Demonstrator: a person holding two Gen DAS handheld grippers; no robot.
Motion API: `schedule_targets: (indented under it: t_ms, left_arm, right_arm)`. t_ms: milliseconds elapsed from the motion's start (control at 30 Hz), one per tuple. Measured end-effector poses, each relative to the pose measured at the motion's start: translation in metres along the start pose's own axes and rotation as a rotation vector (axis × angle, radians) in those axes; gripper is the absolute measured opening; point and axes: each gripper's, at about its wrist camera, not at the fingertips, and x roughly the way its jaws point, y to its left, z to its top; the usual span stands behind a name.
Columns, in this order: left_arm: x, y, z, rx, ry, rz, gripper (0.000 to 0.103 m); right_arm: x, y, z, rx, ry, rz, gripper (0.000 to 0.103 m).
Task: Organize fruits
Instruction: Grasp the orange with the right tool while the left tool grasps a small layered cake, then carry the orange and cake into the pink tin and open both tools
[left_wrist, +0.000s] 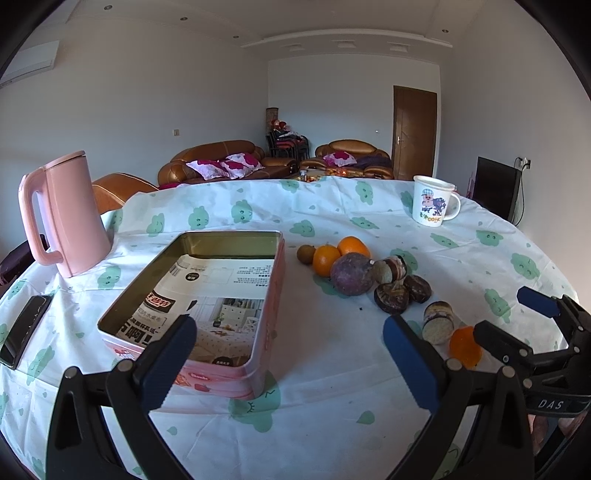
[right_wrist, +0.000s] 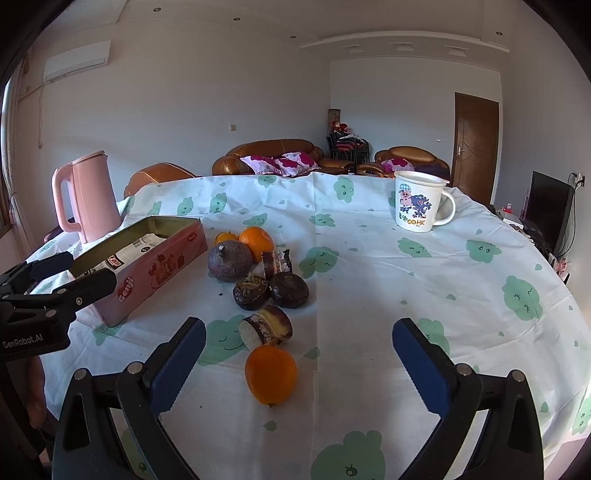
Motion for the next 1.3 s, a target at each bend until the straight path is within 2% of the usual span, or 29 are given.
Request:
schedule_targets:
  t_ms: [133,233,333,400,433,600,800,900,1000,1067,1133,1167,1233,1300]
  left_arm:
    - [0.007,-0.007,-0.002,0.002,0.016,-0.027,0.103]
    - [0.012,-0.012,-0.003,0.010,0.031,-0.052,0.103]
    - [0.015,-0.017,-0.002,0.008,0.042,-0.078,0.103]
    - [0.016,-0.019,0.000,0.005,0.043,-0.086,0.103]
    - [0.017,-0.021,0.001,0.007,0.046,-0.095,0.103]
    - [0.020,-0.038,0.007,0.034,0.060,-0.147,0.097]
    - [0.036,-0.075,0.014,0.074,0.099,-0.230,0.093]
    - [0.052,-0.092,0.015,0.087,0.151,-0.269,0.081]
    - [0.068,-0.107,0.010,0.106,0.215,-0.283,0.078]
    - [0.073,-0.111,0.009,0.113,0.245,-0.294,0.066]
    - [0.081,-0.117,0.006,0.134,0.292,-0.297,0.065]
    - [0.086,-0.117,0.004,0.128,0.320,-0.287,0.054]
    - [0.089,-0.113,0.004,0.104,0.340,-0.320,0.036]
    - [0.087,-0.112,0.002,0.103,0.335,-0.318,0.036]
  right_arm:
    - [0.003,-0.005,-0.013,0.019,0.014,0.064,0.101]
    - [0.011,-0.005,-0.016,0.027,0.037,0.104,0.093]
    - [0.022,0.001,-0.016,0.015,0.069,0.135,0.072]
    - [0.031,0.003,-0.017,0.015,0.114,0.146,0.044]
    - [0.035,0.003,-0.018,0.019,0.130,0.169,0.037]
    - [0.023,-0.005,-0.022,0.039,0.088,0.182,0.035]
    - [0.005,-0.044,-0.016,0.103,0.024,0.070,0.035]
    - [0.001,-0.058,-0.017,0.130,0.015,0.042,0.035]
    - [0.000,-0.067,-0.020,0.154,0.008,0.037,0.035]
    - [0.000,-0.070,-0.021,0.163,0.004,0.043,0.035]
    - [-0.001,-0.071,-0.023,0.168,0.001,0.054,0.036]
    - [0.000,-0.070,-0.023,0.168,0.000,0.063,0.036]
    - [-0.001,-0.068,-0.024,0.160,-0.004,0.072,0.036]
    - [-0.002,-0.065,-0.024,0.155,-0.008,0.080,0.036]
